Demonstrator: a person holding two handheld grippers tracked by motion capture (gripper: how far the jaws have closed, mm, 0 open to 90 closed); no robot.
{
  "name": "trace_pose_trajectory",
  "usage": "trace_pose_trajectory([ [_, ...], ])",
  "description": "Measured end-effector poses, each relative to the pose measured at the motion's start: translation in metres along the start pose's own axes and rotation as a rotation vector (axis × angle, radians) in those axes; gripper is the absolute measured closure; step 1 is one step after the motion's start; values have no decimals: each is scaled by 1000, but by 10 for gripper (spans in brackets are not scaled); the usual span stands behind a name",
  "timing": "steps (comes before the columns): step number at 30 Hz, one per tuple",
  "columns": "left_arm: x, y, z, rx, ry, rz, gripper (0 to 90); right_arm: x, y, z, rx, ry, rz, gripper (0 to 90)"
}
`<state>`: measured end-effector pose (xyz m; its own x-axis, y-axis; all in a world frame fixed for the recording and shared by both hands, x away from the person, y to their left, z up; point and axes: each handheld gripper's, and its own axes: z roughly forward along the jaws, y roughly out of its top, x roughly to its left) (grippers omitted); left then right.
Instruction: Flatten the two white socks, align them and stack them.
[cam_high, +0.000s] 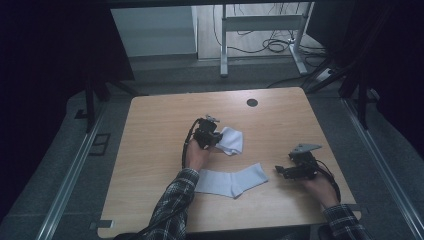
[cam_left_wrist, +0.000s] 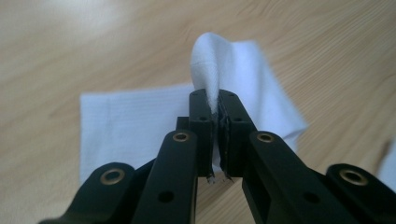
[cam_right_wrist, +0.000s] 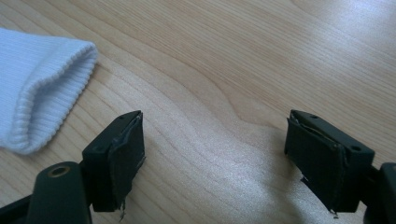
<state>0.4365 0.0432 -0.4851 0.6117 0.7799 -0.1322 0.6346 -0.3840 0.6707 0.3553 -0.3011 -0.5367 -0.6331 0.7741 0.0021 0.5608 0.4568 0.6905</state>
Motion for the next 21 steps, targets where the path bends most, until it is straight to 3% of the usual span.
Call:
trace_pose_trajectory([
  [3, -9, 14, -10, -23, -16, 12, 852, 0, 0, 0, -1, 0, 0, 193],
  [21, -68, 92, -51, -140, -7, 136, 852, 1, 0, 0, -2, 0, -2, 184],
])
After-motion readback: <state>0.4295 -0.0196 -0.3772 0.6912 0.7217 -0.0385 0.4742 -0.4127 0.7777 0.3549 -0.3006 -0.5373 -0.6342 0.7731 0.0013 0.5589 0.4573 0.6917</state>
